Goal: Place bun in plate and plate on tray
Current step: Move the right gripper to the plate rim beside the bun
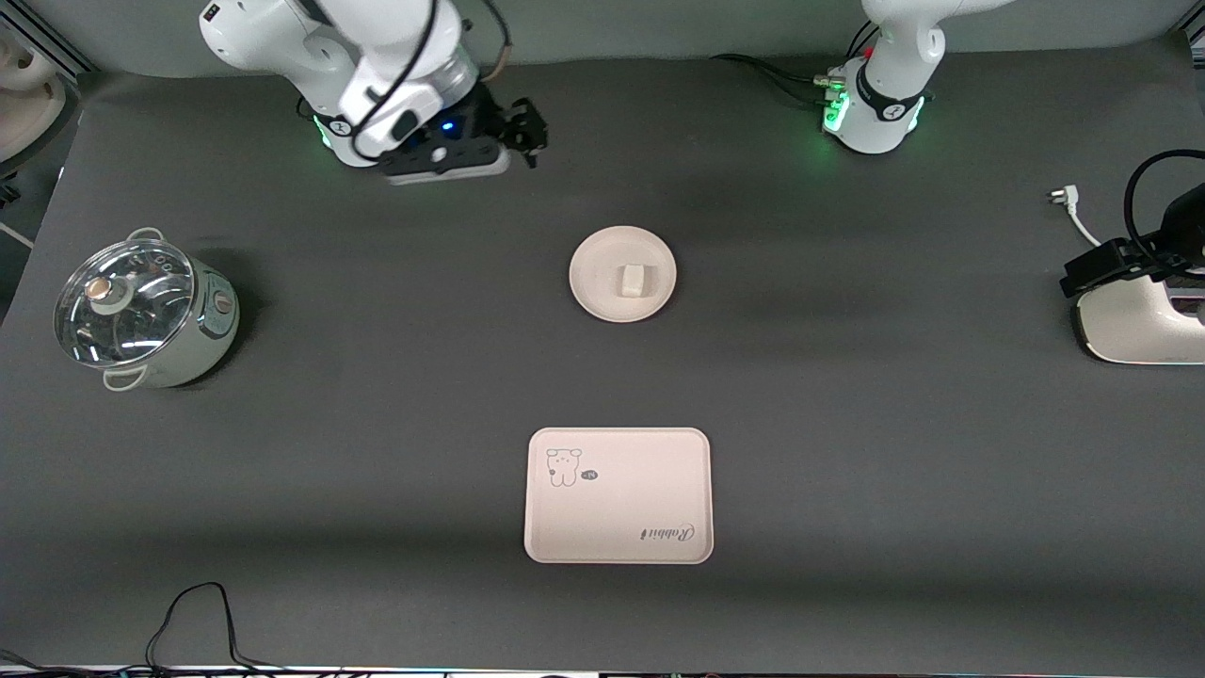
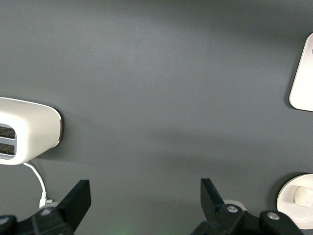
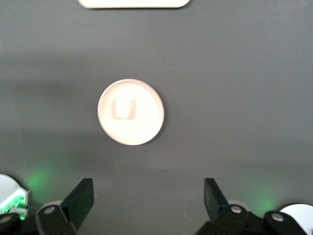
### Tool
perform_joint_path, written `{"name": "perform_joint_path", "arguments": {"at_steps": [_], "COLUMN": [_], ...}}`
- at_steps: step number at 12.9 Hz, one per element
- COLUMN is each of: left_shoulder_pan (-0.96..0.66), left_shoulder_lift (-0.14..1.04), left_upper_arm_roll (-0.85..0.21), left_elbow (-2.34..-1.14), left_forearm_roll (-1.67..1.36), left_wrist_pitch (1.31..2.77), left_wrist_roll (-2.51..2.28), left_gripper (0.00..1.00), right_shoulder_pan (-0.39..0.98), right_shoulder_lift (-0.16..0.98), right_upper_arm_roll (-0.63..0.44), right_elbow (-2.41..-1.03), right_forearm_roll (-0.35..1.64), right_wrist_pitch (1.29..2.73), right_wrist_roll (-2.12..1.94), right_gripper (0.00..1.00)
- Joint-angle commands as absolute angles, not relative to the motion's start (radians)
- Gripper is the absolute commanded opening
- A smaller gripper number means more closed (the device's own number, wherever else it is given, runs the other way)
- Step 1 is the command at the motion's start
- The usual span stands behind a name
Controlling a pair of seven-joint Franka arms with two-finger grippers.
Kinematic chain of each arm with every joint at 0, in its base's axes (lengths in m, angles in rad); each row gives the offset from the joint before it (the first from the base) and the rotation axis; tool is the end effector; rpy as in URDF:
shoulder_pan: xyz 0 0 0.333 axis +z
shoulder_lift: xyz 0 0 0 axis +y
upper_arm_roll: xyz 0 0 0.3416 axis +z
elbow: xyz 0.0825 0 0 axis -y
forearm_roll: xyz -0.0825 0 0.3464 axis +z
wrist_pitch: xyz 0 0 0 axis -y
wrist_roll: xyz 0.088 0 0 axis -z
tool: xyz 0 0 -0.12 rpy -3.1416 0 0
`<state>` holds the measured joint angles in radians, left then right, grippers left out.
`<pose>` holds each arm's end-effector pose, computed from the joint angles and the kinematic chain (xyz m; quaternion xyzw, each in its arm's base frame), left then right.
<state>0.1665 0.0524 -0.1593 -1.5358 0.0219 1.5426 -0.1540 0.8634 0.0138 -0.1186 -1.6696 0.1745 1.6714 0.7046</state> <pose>0.5303 0.0090 0.6227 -0.9965 -0.0806 0.0219 0.0084 0.3744 0.3719 0.5971 -0.9962 -0.0108 0.0613 0.0603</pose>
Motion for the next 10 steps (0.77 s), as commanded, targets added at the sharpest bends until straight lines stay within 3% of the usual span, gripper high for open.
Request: {"name": "perform_joint_path", "arguments": {"at_steps": [1, 6, 10], "left_shoulder_pan": [0.152, 0.146, 0.146], "left_shoulder_lift": [0.017, 0.02, 0.031], "left_upper_arm_roll": [-0.135, -0.138, -0.14], "left_elbow": [-1.565, -1.578, -1.585], "left_forearm_roll": [0.011, -0.006, -0.005], "left_wrist_pitch": [1.543, 1.569, 1.601], "left_wrist_roll": [-0.117, -0.094, -0.083], "left_gripper": [1.0, 1.0, 1.0], "right_shoulder_pan": [0.877, 0.876, 0.877], "right_shoulder_lift": [-0.055, -0.109, -0.097], "right_upper_arm_roll": [-0.106, -0.086, -0.06], "right_elbow": [-1.787, -1.916, -2.121], "right_forearm_roll": [0.256, 0.272, 0.272], "right_wrist_pitch": [1.774, 1.876, 2.141], "right_wrist_roll": [0.71, 0.678, 0.67], "right_gripper": [1.0, 1.0, 1.0]}}
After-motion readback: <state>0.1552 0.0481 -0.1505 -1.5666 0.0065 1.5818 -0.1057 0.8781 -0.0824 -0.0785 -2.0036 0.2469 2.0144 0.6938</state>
